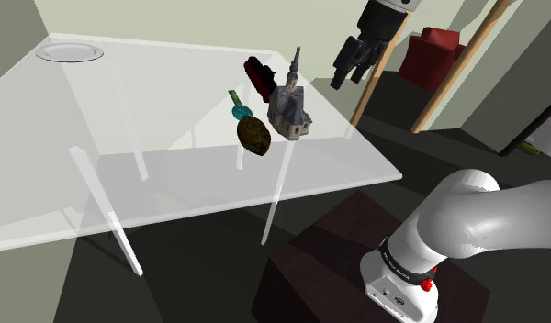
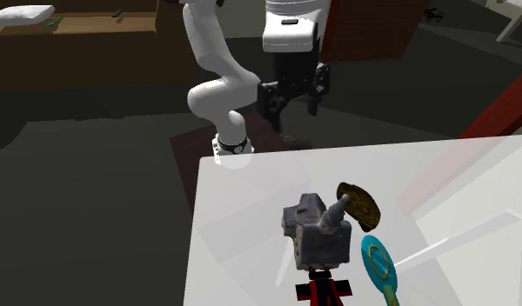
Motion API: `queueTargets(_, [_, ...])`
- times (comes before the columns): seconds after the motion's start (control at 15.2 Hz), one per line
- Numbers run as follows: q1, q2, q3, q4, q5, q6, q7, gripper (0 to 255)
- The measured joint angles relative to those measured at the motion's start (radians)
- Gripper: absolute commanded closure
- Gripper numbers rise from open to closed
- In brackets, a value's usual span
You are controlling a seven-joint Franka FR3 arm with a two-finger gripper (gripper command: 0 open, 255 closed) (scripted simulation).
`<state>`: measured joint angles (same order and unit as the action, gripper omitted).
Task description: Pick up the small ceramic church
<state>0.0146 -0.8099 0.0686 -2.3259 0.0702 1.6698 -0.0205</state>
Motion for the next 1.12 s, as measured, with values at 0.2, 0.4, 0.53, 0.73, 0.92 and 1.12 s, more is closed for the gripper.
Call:
queueTargets(0.2, [-0.028,0.038,0.036,0.023,0.004,0.027,0.08,0])
queueTargets(0.4, [-0.095,0.124,0.117,0.082,0.003,0.078,0.278,0])
queueTargets(0.53, [-0.148,0.196,0.172,0.15,-0.011,0.095,0.422,0])
queueTargets(0.73, [-0.233,0.307,0.238,0.258,-0.054,0.108,0.627,0])
queueTargets(0.92, [-0.309,0.422,0.307,0.38,-0.113,0.097,0.848,0])
queueTargets(1.12, [-0.374,0.535,0.36,0.503,-0.187,0.068,1.064,0])
